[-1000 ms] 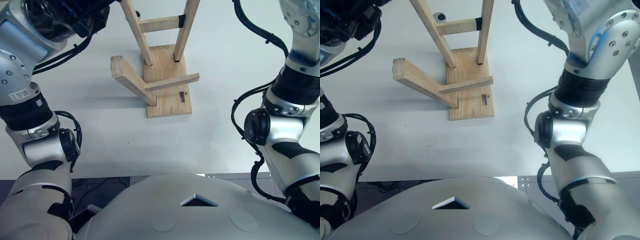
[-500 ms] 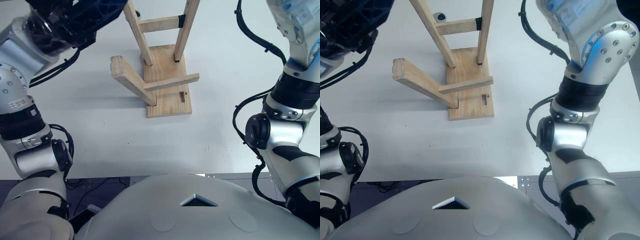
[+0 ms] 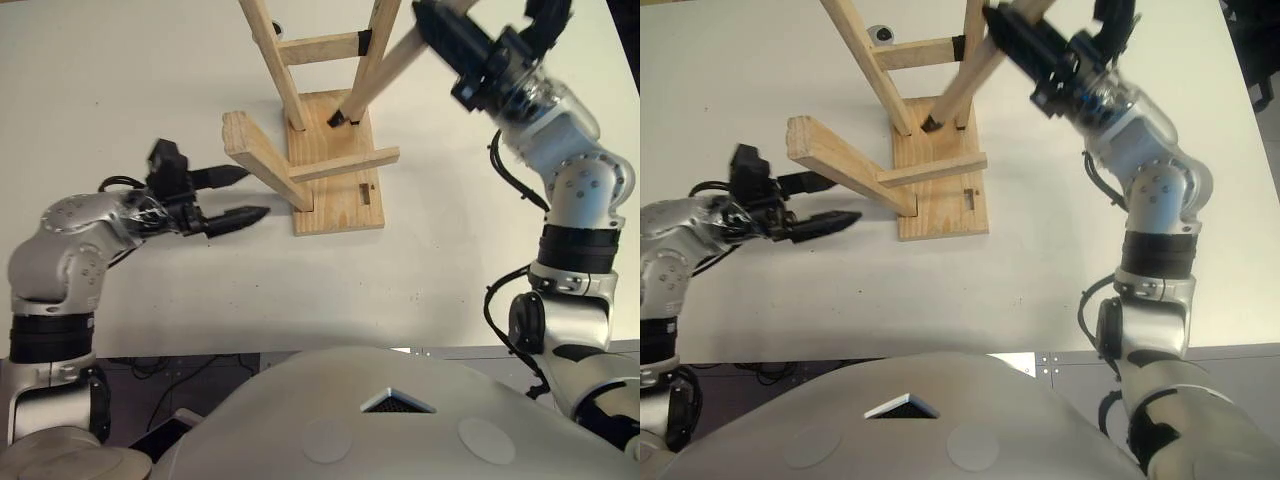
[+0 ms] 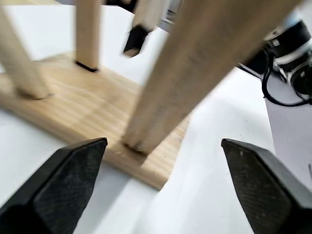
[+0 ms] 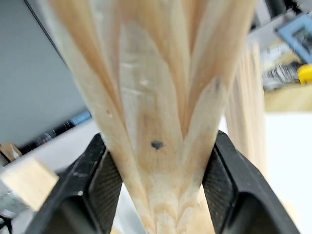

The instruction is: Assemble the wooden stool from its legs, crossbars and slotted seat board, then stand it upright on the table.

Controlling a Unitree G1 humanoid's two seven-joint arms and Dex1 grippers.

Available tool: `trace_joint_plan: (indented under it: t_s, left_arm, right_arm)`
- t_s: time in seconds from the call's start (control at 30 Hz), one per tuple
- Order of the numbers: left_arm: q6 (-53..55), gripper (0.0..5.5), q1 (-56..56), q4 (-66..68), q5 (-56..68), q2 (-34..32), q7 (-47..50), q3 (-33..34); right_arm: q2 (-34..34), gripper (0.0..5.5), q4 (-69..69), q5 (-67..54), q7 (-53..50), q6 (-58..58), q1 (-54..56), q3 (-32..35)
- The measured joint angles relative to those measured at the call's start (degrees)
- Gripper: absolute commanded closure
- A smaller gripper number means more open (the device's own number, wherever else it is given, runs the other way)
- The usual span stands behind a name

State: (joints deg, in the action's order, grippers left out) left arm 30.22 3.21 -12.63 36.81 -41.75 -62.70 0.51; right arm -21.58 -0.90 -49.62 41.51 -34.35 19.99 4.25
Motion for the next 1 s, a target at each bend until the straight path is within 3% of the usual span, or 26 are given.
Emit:
trace_joint_plan:
  t_s: [0.3,0.53,0.7,0.87,1.0]
  left_arm:
    - [-6.47,1.18,-7.21,1.13,-4.20,8.47,4.12,-2.95]
    - [-6.70,2.34,-6.63,-0.62,-1.81,9.01,2.12,-2.57]
    - [-6.95,2.99,-6.54,-0.22,-1.97,7.64,0.61,-1.77]
    - [-8.02,3.11,-7.26,0.14,-2.79,6.70,-0.56,-1.75]
    - [-8.08,3.13,-7.46,0.26,-3.12,6.65,-0.80,-1.86]
  right_arm:
    - [-4.13,3.43,0.75,6.43,9.49,1.02,-5.17,-2.05]
    - [-4.70,3.46,1.59,10.36,12.91,4.91,-7.46,-3.30]
    - [-10.96,3.46,3.66,11.69,18.64,6.51,-7.75,-4.00]
    - [-13.50,3.47,3.88,12.89,22.78,6.81,-7.27,-5.18]
    - [-15.49,3.47,2.57,16.79,27.99,14.26,-5.12,-9.14]
